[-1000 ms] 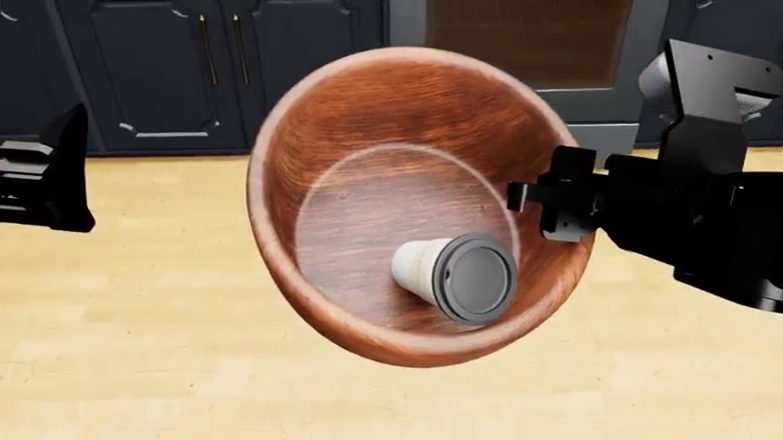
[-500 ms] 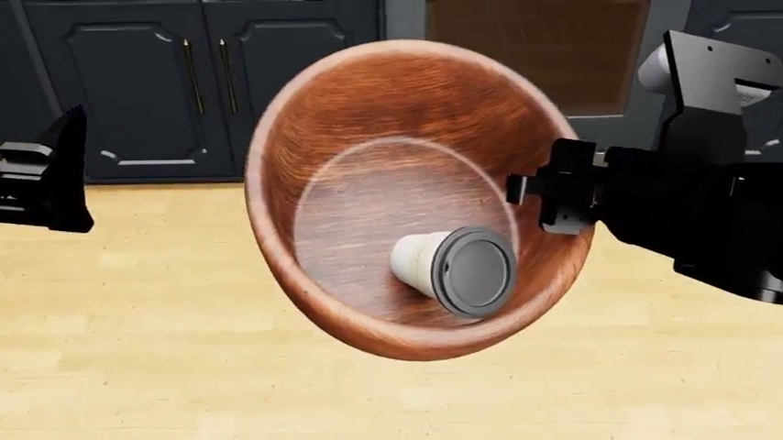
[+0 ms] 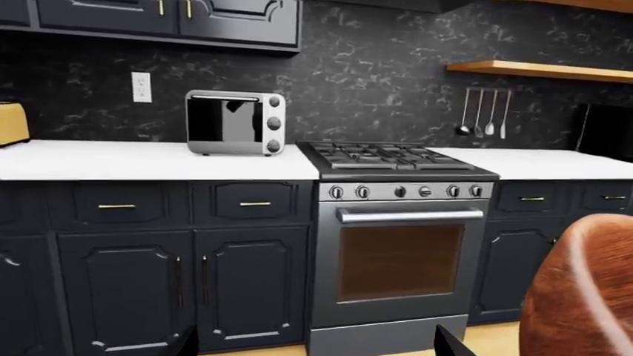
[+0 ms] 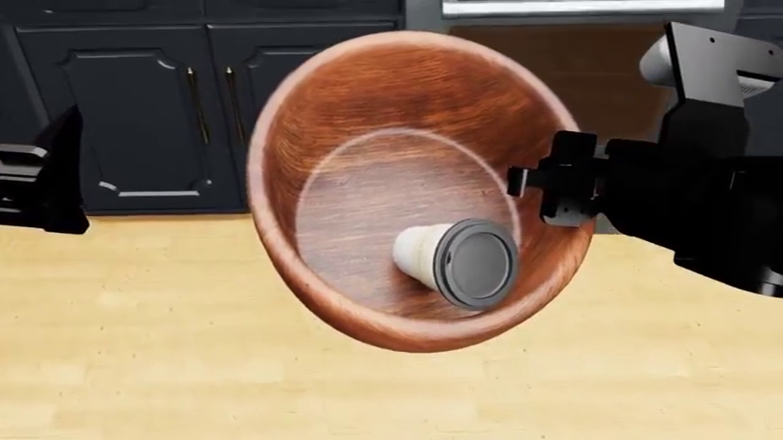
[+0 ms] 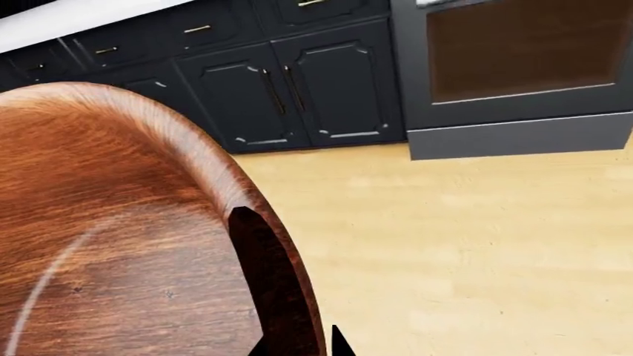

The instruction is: Place the cup inside the bowl on the dining table and move the bowl to any counter.

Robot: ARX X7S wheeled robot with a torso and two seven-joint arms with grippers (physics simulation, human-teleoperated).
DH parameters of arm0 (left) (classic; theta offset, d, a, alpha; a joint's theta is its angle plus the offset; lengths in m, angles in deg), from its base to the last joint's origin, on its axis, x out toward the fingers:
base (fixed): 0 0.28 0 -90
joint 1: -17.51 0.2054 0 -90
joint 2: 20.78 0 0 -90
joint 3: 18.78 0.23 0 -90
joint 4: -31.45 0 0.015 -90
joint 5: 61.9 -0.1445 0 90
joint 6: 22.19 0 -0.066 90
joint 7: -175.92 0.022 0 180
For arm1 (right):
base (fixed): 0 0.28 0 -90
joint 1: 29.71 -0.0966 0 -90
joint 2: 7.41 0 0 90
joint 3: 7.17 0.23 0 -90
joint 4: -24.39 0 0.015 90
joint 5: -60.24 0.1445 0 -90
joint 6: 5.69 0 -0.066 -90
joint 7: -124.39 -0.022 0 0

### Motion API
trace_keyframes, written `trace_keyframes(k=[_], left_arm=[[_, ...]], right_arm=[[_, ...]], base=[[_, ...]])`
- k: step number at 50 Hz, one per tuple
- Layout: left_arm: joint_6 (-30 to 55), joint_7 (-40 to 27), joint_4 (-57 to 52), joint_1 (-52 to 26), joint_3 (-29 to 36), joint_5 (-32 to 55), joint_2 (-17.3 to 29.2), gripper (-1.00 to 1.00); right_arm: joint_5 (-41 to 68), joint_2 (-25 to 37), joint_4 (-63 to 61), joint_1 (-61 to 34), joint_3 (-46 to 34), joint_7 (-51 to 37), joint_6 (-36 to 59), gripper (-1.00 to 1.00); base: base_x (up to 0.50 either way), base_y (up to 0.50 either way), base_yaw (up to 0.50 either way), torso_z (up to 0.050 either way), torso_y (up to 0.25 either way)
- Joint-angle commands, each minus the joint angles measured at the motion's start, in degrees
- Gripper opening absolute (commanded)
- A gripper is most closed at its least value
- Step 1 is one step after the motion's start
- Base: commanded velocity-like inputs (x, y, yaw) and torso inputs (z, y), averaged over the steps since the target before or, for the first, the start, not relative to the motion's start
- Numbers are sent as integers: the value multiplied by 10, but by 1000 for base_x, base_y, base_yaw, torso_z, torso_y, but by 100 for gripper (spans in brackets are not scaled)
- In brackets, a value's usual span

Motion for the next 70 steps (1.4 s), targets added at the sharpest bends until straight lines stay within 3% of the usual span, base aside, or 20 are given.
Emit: trace_keyframes(k=[1, 70], left_arm=[[-2, 5, 2, 3, -3, 2, 6, 100], [2, -11, -3, -10, 4, 0, 0, 100]], right_arm=[[9, 1, -3, -2, 14, 2, -5, -100], [15, -6, 14, -15, 13, 11, 2, -100]], base=[[514, 272, 0, 0, 10], [514, 269, 0, 0, 1]])
